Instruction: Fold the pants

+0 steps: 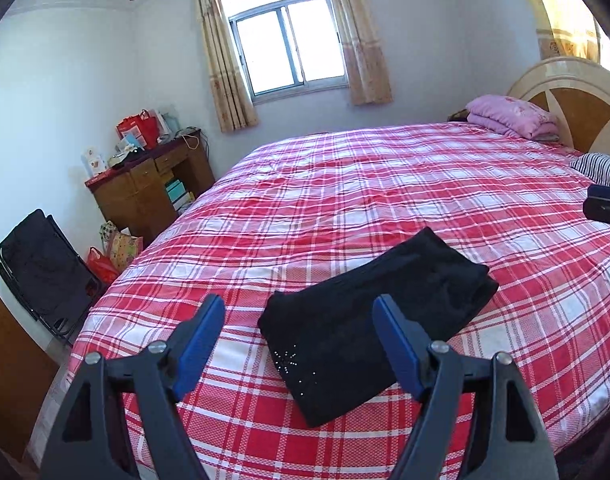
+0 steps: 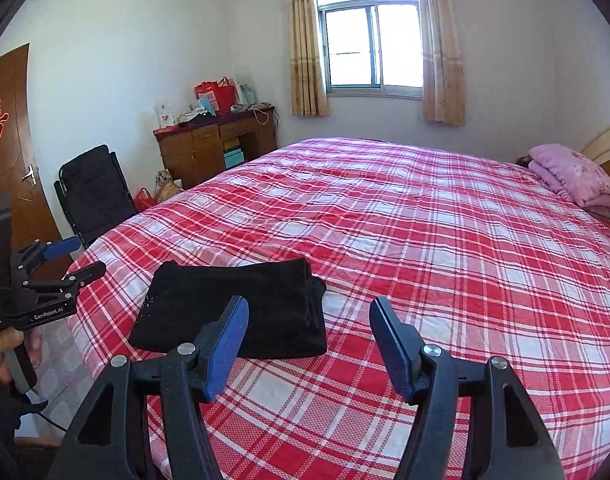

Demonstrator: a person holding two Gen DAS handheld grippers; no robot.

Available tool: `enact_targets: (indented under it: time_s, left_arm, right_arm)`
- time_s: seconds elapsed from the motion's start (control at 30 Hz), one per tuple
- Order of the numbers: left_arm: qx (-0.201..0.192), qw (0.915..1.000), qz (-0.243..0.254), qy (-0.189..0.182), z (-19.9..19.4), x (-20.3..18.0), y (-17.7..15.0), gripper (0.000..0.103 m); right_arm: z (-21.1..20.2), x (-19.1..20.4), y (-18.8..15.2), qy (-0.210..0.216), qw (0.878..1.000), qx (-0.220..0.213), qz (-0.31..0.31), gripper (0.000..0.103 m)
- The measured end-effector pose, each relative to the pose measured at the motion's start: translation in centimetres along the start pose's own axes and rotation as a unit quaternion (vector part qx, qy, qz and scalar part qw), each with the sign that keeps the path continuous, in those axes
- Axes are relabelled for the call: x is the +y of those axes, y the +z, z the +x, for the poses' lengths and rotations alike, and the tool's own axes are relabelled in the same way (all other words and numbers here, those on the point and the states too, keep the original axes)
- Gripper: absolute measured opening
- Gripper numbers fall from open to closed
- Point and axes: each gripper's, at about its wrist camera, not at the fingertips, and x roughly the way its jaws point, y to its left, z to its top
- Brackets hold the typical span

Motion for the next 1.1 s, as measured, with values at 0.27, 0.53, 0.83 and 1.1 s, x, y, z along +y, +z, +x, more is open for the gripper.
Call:
enact_targets:
  time_s: [0.27,0.53,0.83,1.1]
  left_arm:
    - [-0.005,1.0000,0.000,0.000,-0.5,-0.1,0.0,0.086]
    - [-0.010,0.9999,0.001,0.006,-0.6,-0.2,0.2,0.095]
    - [0.001,0.9999,-0.012,0.002,-0.1,0.2,0.0,0.098]
    - [0.011,0.9996,-0.025,-0.001,0.5,1.0,-0.3,0.101]
  right_arm:
    - [-0.6,0.3,-0.1,-0.006,1.000,-0.005,-0.004,0.065]
    - [-1.2,0.0,0.3,-0.009,1.000,-0.015,-0.001,0.065]
    - [-1.1,0.3,0.2,-0.009,1.000,-0.014,-0.005,0.065]
    - [-1.2,0.4,0.2,-0.009,1.000,-0.013,-0.007,0.065]
